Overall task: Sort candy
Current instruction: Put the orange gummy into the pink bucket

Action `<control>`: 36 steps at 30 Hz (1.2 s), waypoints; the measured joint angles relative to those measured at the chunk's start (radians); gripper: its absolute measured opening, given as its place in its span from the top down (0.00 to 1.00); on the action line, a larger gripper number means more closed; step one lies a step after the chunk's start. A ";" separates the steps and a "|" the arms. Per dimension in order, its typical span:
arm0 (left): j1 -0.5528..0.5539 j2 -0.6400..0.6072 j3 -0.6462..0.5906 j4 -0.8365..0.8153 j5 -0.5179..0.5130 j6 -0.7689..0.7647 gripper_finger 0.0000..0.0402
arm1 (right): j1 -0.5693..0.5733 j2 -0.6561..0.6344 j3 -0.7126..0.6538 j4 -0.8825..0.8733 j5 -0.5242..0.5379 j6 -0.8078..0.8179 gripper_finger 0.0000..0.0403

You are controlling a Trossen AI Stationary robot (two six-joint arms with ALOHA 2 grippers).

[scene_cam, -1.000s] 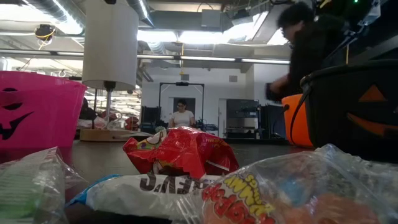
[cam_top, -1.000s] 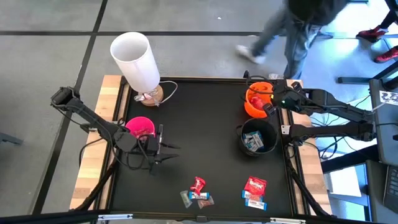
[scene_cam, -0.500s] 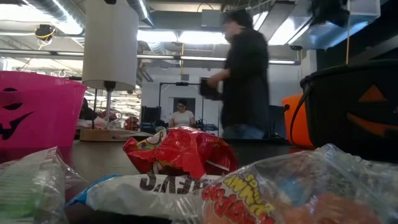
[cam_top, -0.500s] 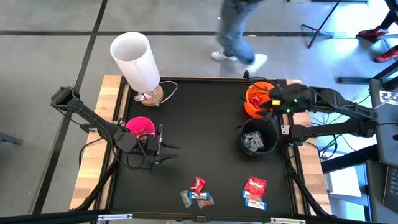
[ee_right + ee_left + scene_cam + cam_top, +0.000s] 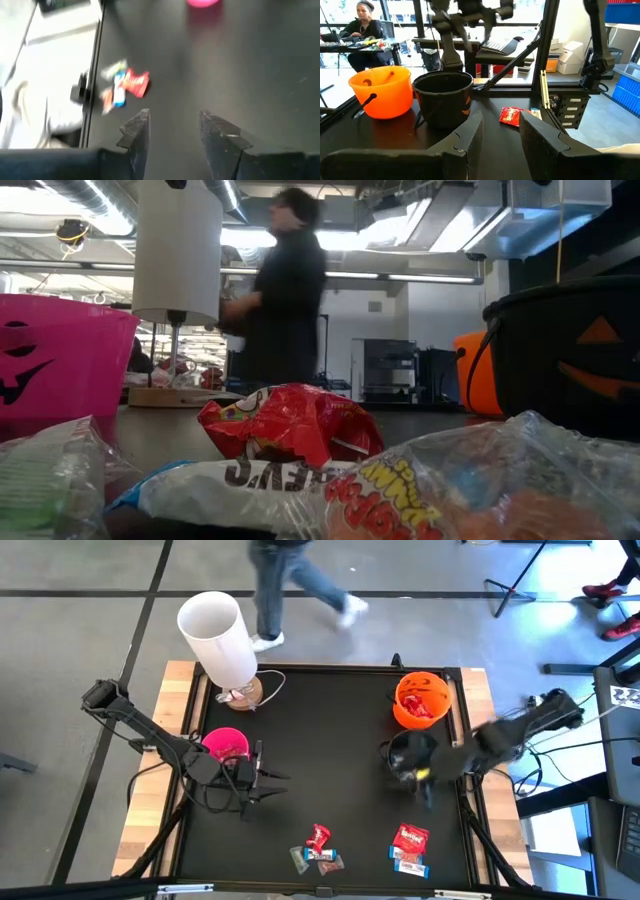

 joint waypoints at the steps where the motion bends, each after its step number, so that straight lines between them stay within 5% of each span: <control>1: 0.000 0.000 0.000 0.000 0.000 0.000 0.71 | 0.031 0.030 0.000 0.000 -0.001 0.014 0.60; 17: 0.000 0.000 0.000 -0.001 0.000 -0.004 0.71 | 0.386 0.480 0.000 -0.006 -0.114 0.346 0.60; 36: 0.000 0.000 0.000 -0.001 0.000 -0.004 0.71 | 0.437 0.698 0.000 -0.003 -0.149 0.424 0.60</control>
